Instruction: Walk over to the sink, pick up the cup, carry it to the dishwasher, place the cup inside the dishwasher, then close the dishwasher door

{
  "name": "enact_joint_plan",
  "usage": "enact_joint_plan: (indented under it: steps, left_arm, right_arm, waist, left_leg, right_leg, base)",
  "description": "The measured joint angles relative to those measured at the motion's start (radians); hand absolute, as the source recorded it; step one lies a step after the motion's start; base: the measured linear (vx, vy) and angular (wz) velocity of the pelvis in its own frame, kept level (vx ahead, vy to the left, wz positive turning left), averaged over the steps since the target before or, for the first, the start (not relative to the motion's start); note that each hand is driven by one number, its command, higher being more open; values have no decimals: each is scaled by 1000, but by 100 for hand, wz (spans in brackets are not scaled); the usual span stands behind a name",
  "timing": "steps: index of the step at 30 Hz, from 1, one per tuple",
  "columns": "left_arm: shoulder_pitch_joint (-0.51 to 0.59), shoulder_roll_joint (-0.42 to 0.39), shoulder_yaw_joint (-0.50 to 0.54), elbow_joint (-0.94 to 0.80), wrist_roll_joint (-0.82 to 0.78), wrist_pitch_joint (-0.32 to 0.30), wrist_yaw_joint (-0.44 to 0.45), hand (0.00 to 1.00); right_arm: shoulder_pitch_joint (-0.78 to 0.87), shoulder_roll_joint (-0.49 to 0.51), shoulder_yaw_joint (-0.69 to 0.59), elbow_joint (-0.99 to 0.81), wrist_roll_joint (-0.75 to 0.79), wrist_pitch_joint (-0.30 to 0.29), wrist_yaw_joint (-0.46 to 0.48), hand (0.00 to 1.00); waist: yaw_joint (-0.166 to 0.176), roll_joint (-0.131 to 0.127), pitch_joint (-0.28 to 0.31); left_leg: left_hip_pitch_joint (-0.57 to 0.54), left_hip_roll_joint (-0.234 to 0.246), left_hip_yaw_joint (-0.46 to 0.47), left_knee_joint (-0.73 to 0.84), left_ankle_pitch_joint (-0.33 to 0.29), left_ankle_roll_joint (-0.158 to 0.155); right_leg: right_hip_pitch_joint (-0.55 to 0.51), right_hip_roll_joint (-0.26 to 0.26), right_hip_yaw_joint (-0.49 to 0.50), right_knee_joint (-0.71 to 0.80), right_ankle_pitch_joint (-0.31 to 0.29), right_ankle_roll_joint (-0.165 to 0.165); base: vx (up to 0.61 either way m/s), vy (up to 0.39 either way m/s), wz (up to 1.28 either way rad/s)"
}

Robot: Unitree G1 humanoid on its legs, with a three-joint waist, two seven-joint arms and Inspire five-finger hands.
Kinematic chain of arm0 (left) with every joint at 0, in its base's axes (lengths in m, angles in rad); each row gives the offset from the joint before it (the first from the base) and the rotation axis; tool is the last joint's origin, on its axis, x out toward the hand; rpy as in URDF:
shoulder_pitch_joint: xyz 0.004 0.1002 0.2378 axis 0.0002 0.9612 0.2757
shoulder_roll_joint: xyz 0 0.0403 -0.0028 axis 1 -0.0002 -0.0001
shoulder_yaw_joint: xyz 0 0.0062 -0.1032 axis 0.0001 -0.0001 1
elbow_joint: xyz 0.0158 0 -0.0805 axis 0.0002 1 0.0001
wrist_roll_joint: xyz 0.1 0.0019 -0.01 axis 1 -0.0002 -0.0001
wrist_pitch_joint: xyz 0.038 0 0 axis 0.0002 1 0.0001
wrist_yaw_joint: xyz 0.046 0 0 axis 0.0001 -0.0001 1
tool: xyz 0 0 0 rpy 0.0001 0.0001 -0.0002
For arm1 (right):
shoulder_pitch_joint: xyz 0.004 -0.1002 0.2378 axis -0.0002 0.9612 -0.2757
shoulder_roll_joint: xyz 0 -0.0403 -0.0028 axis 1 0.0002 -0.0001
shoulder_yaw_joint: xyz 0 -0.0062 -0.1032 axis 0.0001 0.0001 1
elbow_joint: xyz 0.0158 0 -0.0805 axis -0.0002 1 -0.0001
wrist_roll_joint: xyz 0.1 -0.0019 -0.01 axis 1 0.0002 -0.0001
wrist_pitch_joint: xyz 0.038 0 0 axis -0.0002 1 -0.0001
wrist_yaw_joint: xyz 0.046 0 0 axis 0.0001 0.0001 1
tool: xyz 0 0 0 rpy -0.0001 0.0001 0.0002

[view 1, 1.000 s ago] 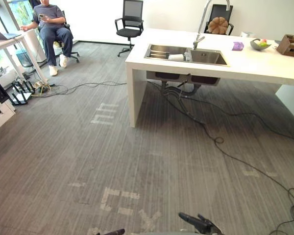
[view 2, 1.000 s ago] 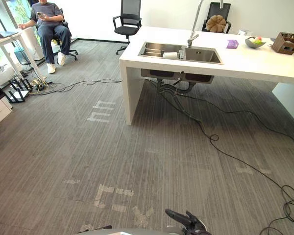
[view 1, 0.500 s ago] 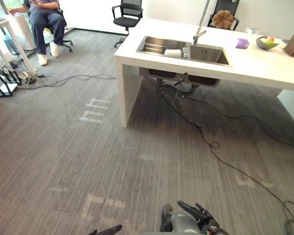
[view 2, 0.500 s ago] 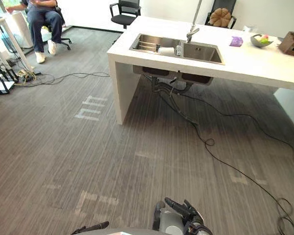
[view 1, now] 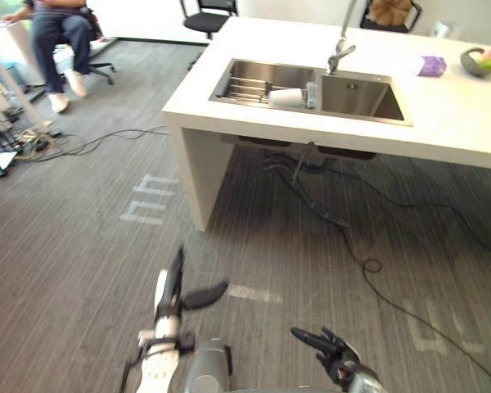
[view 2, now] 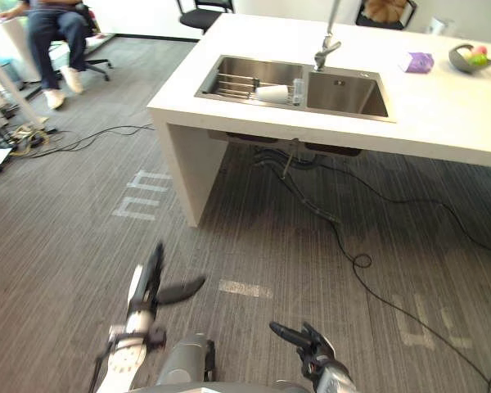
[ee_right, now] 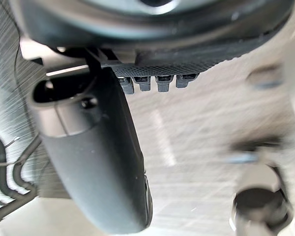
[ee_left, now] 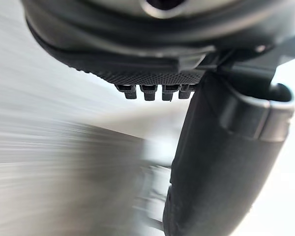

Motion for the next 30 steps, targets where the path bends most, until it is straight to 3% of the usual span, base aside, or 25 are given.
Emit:
enact_joint_plan:
  steps: [1,2,3,4,5,7,8,9,10,11,12,13,15,16,19,20,21,22,23,25,27,29,30]
  left_arm:
    - [-7,-1,-7,-27,39,-27,28,100]
    - [-25,3,-17,-52,78,-42,58,100]
    - [-69,6,-43,-114,150,-63,109,100]
    - [-96,7,-63,-199,214,-76,155,100]
    - [-102,10,-70,-242,239,-80,165,100]
    - [-118,59,-91,-372,291,-82,177,100]
    - [-147,118,-86,-436,290,-85,182,100]
    - [-155,131,-82,-446,289,-85,182,100]
    - [-187,182,-73,-487,288,-85,181,100]
    - [-207,212,-69,-533,281,-81,182,100]
    - [-213,217,-70,-558,279,-78,183,100]
    - [-224,218,-85,-605,280,-79,187,100]
    - [-261,241,-140,-637,306,-53,223,100]
    - [-275,257,-153,-630,312,-38,225,100]
    - [-368,362,-169,-536,325,64,223,100]
    - [-392,387,-168,-506,320,96,222,100]
    - [-399,397,-168,-494,315,111,221,100]
    - [-400,406,-165,-462,308,133,220,100]
    - [-389,371,-172,-424,311,171,205,100]
    - [-389,356,-172,-386,327,200,170,100]
    - [-390,356,-172,-388,329,207,144,100]
    - [-391,355,-172,-390,329,226,129,100]
    - [-398,354,-173,-391,329,249,120,100]
  right_arm:
    - [1,3,7,0,-1,1,0,100]
    - [6,13,7,-2,-2,0,-1,100]
    - [14,12,8,-12,-2,0,-1,100]
    - [11,7,7,-11,-2,2,-9,100]
    - [11,8,7,-6,-2,5,-17,100]
    - [37,14,7,4,-2,26,-33,100]
    - [48,16,4,3,-1,36,-42,100]
    - [47,18,4,5,-1,36,-45,100]
    - [47,22,3,8,-1,36,-58,100]
    - [48,23,3,-4,-1,25,-69,100]
    - [47,23,2,-12,-1,17,-70,100]
    - [45,20,0,-32,-2,3,-70,100]
    - [33,24,0,-54,-43,-23,-53,100]
    - [24,27,0,-58,-51,-27,-48,100]
    - [22,51,4,-80,-51,-21,-47,100]
    - [30,60,5,-90,-52,-16,-44,100]
    - [38,65,7,-90,-54,-11,-43,100]
    - [44,75,7,-89,-61,-5,-33,100]
    - [38,58,8,-90,-86,10,-20,100]
    - [36,52,9,-97,-89,42,-4,100]
    - [43,49,6,-117,-89,77,7,100]
    - [47,41,5,-128,-89,105,19,100]
    - [57,30,3,-135,-96,120,45,100]
  waist:
    - [3,0,-1]
    - [1,-10,-1]
    - [0,-27,-10]
    - [0,-20,-8]
    - [-3,-18,-7]
    - [-2,-20,-11]
    - [-5,-37,-20]
    - [-5,-42,-21]
    - [-9,-57,-27]
    - [-10,-66,-33]
    - [-10,-67,-35]
    - [-14,-65,-40]
    - [-28,-66,-43]
    - [-36,-66,-42]
    - [-68,-68,-45]
    - [-72,-74,-50]
    - [-75,-83,-56]
    - [-77,-102,-71]
    - [-79,-52,-70]
    - [-87,-29,-81]
    - [-89,-27,-83]
    - [-88,-27,-86]
    - [-89,-17,-89]
  left_leg:
    - [32,-15,13,-22,42,30]
    - [38,-34,25,-11,15,43]
    - [5,-58,29,63,-45,36]
    - [-28,-72,35,134,-106,88]
    - [-29,-81,35,144,-126,102]
    - [55,-107,46,101,-145,123]
    - [145,-134,55,50,-156,136]
    - [164,-141,56,41,-158,139]
    - [237,-157,57,2,-165,148]
    - [302,-168,58,-30,-173,149]
    - [335,-168,61,-45,-181,148]
    - [394,-159,66,-81,-200,142]
    - [478,-129,84,-143,-201,131]
    - [497,-121,88,-152,-200,128]
    - [574,-72,91,-164,-217,71]
    - [584,-64,90,-166,-241,45]
    - [588,-66,87,-164,-258,34]
    - [591,-69,69,-140,-304,6]
    - [584,-17,54,-97,-319,-7]
    - [578,30,29,-38,-317,-7]
    - [572,65,30,17,-293,-25]
    - [511,84,26,153,-249,-1]
    - [414,107,15,323,-173,23]
  right_leg:
    - [24,-3,39,-11,-10,14]
    - [33,-13,83,-18,-14,21]
    - [39,-16,121,-18,-22,14]
    - [35,-34,120,-10,-42,26]
    - [30,-42,121,9,-42,26]
    - [-15,-65,132,213,-44,34]
    - [-89,-96,136,474,-16,117]
    - [-104,-104,137,522,-3,140]
    - [-172,-131,141,743,76,268]
    - [-259,-170,117,992,120,252]
    - [-301,-196,99,1101,127,205]
    - [-387,-236,71,1259,112,119]
    - [-522,-263,36,1287,70,47]
    - [-542,-267,16,1242,61,38]
    - [-534,-251,-100,695,65,20]
    - [-525,-226,-95,463,126,11]
    - [-520,-210,-84,362,181,2]
    - [-515,-192,-24,273,302,56]
    - [-499,-147,-25,282,287,33]
    - [-470,-98,-32,273,246,23]
    - [-450,-68,-45,274,211,7]
    - [-427,-52,-51,250,192,4]
    - [-395,-42,-63,207,192,0]
  base:
    - [559,312,-88]
    - [413,133,-21]
    - [611,199,1]
    - [491,140,11]
    - [556,207,7]
    - [453,170,4]
    - [280,90,-1]
    - [565,132,-2]
    - [444,48,-9]
    - [506,48,-15]
    - [332,12,-26]
    - [225,5,-27]
    - [276,-23,-23]
    - [306,-81,-6]
    - [297,-183,3]
    - [239,-194,4]
    - [368,-291,4]
    - [431,-332,-4]
    - [415,-333,-1]
    - [245,-232,-5]
    - [248,-257,-4]
    - [228,-229,1]
    - [190,-167,10]
